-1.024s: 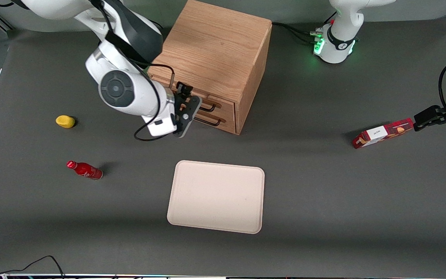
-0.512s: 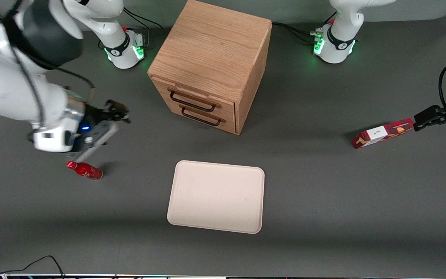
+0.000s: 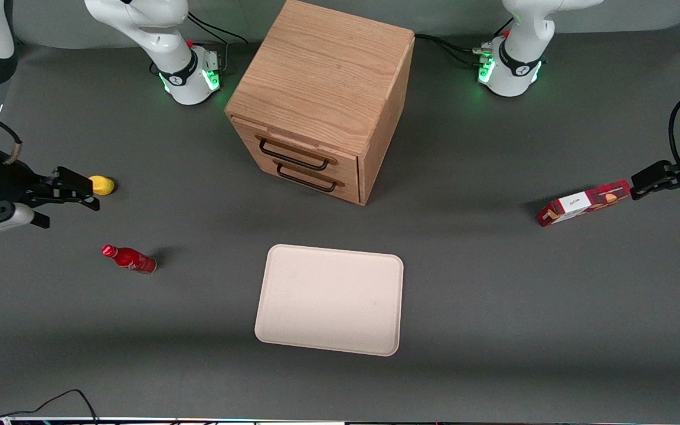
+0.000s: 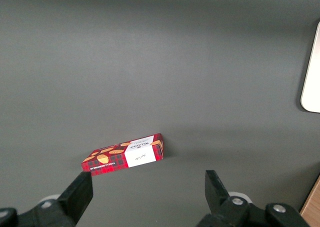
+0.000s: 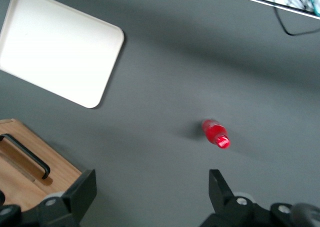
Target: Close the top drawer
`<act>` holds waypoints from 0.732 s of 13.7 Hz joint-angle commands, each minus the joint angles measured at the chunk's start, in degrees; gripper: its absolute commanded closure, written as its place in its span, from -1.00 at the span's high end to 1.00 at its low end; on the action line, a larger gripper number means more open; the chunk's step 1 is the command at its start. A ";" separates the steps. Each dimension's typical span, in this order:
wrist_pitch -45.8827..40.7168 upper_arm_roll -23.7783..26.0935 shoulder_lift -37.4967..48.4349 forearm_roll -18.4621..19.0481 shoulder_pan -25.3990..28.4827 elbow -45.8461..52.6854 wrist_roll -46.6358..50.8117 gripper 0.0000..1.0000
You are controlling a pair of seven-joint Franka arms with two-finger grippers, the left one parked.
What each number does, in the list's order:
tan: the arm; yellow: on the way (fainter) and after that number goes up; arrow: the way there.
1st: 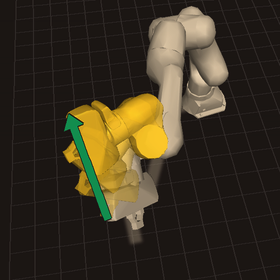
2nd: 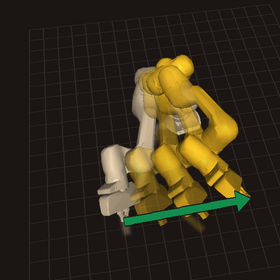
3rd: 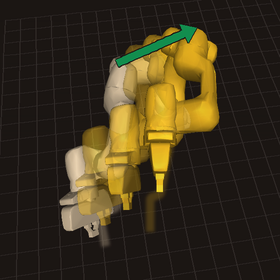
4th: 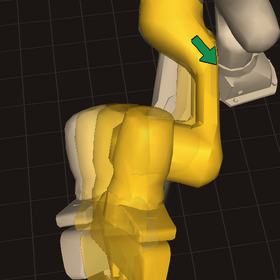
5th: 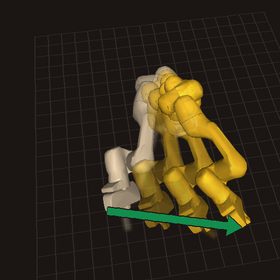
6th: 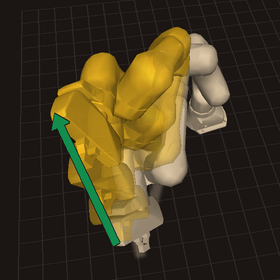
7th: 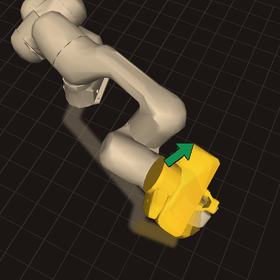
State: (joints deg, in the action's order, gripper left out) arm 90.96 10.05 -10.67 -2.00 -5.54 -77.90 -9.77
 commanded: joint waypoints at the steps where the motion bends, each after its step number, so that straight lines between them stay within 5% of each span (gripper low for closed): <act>1: 1.23 -0.38 6.70 1.29 -0.17 -7.68 8.24 1.00; 10: 1.42 -0.21 15.16 3.39 -4.22 -15.53 9.51 1.00</act>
State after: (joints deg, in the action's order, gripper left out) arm 91.13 9.48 2.84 -0.76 -9.52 -91.21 -1.44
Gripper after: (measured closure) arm 0.000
